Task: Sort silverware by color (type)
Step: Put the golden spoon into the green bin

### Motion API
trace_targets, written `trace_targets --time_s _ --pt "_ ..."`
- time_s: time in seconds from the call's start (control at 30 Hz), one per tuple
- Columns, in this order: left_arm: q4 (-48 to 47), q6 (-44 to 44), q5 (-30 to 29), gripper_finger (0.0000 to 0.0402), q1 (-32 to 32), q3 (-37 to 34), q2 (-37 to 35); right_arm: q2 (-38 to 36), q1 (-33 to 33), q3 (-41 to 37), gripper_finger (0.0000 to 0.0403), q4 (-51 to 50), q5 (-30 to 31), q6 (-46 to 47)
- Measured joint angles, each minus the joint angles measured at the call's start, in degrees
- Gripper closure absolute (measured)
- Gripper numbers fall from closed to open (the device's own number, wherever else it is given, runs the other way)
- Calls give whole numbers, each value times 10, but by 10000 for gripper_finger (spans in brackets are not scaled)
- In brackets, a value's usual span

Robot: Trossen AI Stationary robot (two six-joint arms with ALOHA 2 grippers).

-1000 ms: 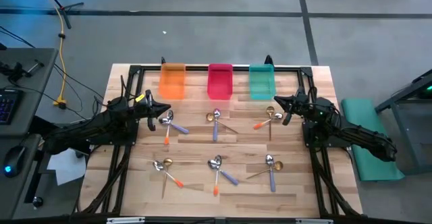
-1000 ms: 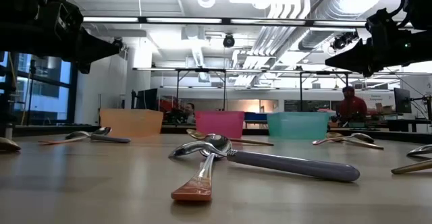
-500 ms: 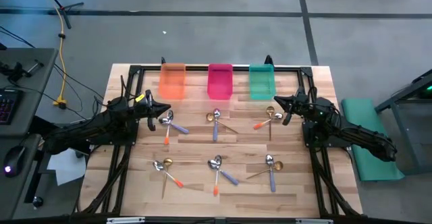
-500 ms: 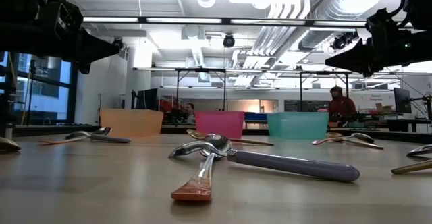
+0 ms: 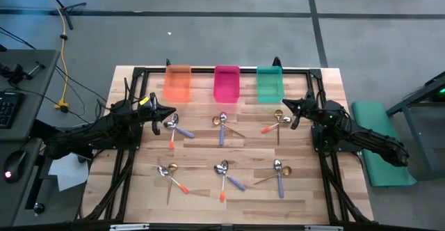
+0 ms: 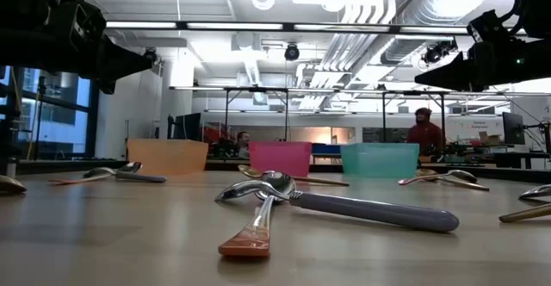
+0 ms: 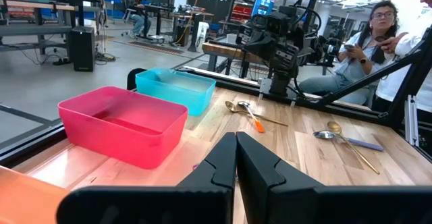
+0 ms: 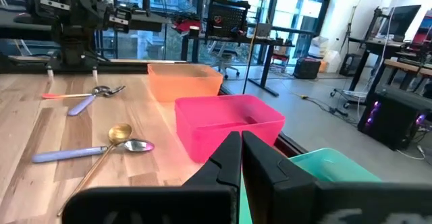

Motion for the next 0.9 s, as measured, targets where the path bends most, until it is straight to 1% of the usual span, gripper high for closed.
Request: trace_targets --time_s 0.1,0.17,0.33,0.47,0.57,0.67,0.9 --pt "0 0 0 398 0 0 0 1 0 0 403 9 11 26" --pt "0 0 0 398 0 0 0 0 0 0 403 36 23 40" --pt "0 0 0 398 0 0 0 0 0 0 403 117 22 91" --pt "0 0 0 398 0 0 0 0 0 0 403 166 -6 100" --pt "0 0 0 398 0 0 0 6 0 0 403 170 -38 107" --pt "0 0 0 398 0 0 0 29 5 0 403 165 -35 116" --pt "0 0 0 398 0 0 0 130 48 0 403 170 29 118"
